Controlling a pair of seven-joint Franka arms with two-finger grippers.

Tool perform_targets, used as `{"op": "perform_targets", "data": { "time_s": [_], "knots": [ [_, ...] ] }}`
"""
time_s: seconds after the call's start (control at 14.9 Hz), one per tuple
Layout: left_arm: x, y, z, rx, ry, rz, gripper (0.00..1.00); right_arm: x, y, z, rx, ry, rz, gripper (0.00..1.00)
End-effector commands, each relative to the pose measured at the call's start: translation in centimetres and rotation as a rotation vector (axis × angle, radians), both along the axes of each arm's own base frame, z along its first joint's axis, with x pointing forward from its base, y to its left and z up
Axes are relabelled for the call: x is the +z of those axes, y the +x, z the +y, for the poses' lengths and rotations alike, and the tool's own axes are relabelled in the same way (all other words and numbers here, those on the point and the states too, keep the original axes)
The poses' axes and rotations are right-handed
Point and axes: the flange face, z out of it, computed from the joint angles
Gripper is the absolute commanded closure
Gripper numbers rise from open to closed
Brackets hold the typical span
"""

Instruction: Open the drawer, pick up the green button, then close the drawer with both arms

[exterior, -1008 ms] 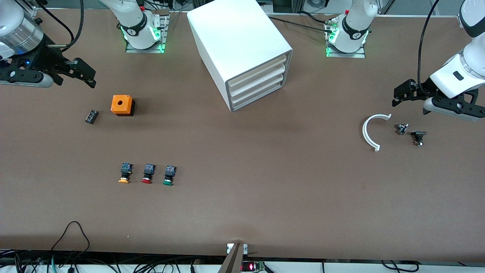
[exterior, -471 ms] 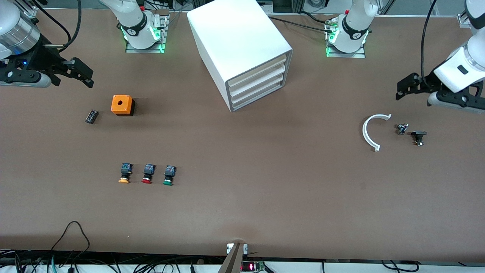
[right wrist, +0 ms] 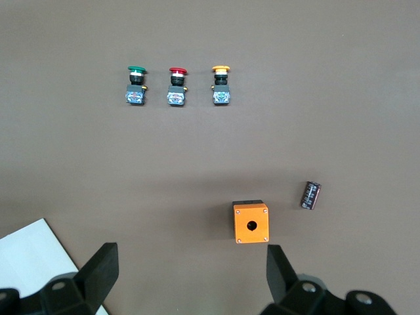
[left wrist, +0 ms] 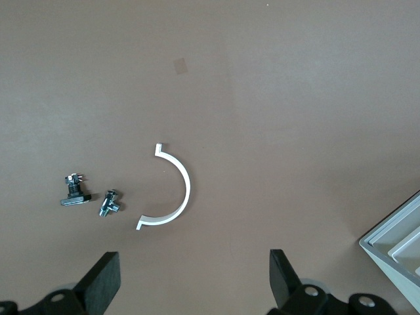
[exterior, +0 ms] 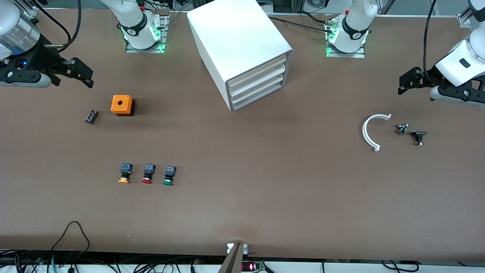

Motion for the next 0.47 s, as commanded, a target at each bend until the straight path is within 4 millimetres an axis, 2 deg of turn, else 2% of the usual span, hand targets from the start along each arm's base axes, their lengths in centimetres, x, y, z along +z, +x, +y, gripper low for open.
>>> {"op": "perform_targets", "data": {
  "time_s": [0.0, 0.4],
  "knots": [
    [0.54, -0.13, -0.03, -0.015, 0.023, 0.000, 0.00, 0.69, 0.00, -0.18, -0.003, 0.017, -0.003, 0.00],
    [0.61, -0.12, -0.05, -0.017, 0.022, -0.002, 0.00, 1.00, 0.25, -0.15, -0.013, 0.021, -0.009, 0.00]
  ]
}}
